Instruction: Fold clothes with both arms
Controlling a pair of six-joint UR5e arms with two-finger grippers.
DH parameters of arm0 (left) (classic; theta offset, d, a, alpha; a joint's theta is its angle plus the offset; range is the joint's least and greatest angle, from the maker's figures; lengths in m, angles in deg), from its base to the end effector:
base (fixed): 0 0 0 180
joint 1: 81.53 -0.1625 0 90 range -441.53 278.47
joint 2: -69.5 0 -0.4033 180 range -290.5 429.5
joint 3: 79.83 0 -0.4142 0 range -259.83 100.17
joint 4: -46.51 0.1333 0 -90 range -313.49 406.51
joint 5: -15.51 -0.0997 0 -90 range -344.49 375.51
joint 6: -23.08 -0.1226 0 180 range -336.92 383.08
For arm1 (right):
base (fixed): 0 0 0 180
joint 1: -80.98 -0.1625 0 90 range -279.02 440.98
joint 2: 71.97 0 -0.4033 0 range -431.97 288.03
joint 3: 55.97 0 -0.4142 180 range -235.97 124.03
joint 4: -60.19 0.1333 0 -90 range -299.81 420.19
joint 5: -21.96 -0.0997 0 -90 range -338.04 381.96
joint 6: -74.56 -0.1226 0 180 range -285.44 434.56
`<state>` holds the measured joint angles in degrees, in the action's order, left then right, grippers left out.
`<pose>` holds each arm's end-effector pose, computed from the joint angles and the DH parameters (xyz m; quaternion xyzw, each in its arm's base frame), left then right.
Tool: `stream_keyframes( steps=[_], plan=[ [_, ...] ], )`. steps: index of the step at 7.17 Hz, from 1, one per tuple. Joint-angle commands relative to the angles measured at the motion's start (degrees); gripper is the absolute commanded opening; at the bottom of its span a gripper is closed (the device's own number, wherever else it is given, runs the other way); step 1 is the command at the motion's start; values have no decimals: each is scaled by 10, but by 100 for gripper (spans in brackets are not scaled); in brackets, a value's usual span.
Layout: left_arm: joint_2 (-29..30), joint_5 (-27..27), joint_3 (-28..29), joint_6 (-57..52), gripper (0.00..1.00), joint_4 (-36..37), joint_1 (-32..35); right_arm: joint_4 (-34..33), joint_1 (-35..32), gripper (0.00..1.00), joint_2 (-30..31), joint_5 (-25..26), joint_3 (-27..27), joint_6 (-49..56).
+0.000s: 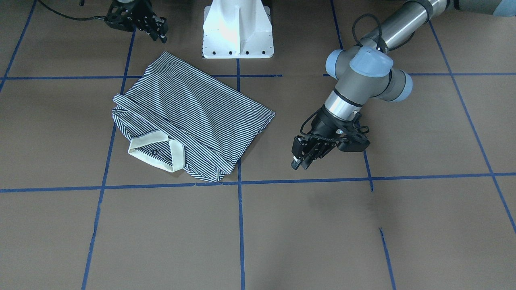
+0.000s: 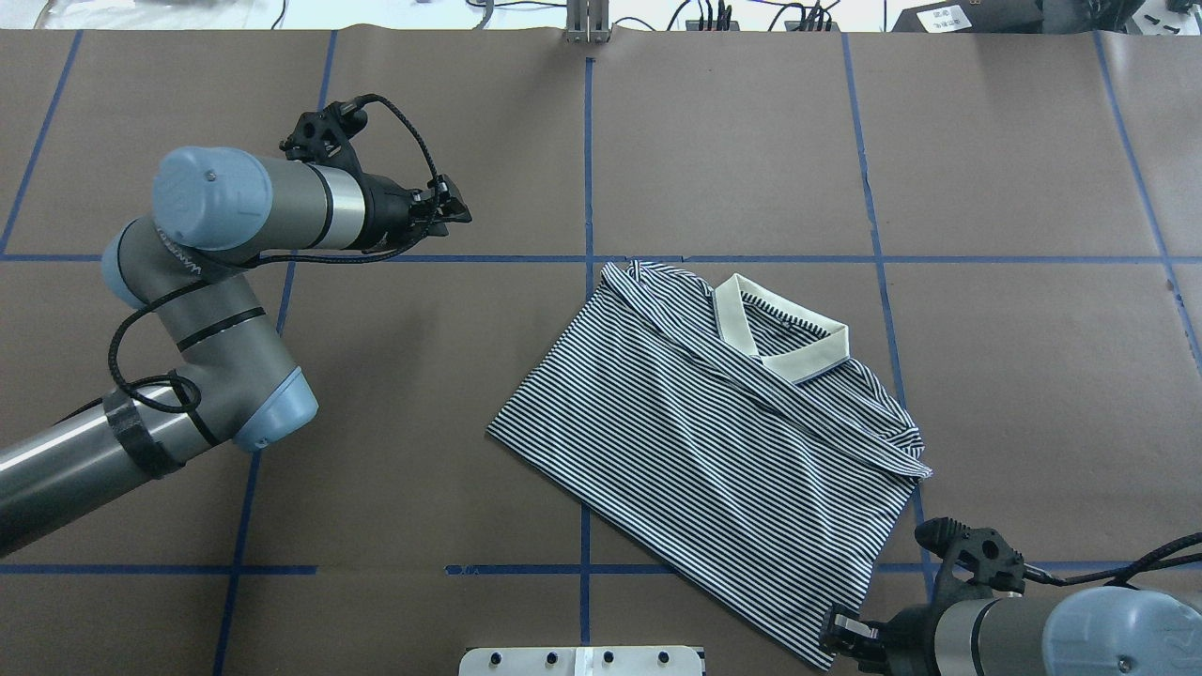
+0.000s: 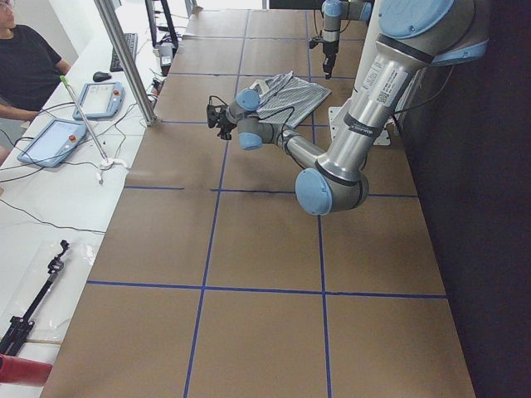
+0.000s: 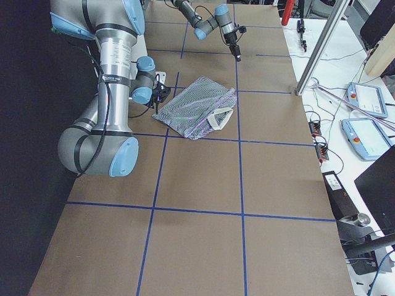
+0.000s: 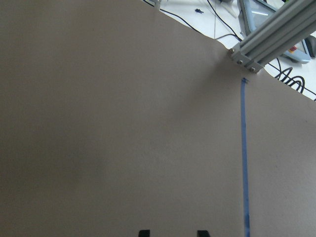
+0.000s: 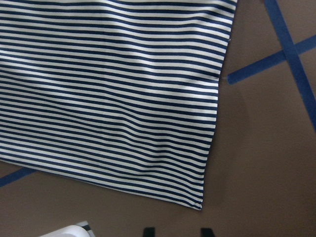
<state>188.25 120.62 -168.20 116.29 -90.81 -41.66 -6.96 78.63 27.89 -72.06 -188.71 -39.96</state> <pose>0.4749 -0.5287 0.2630 0.0892 0.6021 -0.2159 0.7635 -0.4305 -0.1425 0.3215 -0.1202 -0.4524 0.1893 0.8631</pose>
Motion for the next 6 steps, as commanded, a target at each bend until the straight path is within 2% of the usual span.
stream_keyframes(
  steps=[1, 2, 3, 4, 5, 6],
  plan=[
    [-24, 27, -94, 74, 50, 114, -71, 0, -8, 100, 4, 70, -3, -9],
    [-22, 5, -125, 76, 54, 179, -102, 1, -12, 100, -2, 113, 2, -14],
    [-22, -8, -144, 91, 54, 234, -123, 1, -58, 100, -2, 118, 3, -12],
    [-24, -30, -141, 102, 54, 249, -165, 1, -103, 100, -4, 111, 26, -6],
    [-18, -44, -132, 105, 54, 269, -178, 4, -134, 100, -32, 107, 61, 4],
    [-14, -45, -118, 107, 54, 273, -189, 6, -138, 100, -55, 109, 100, 16]
  ],
)
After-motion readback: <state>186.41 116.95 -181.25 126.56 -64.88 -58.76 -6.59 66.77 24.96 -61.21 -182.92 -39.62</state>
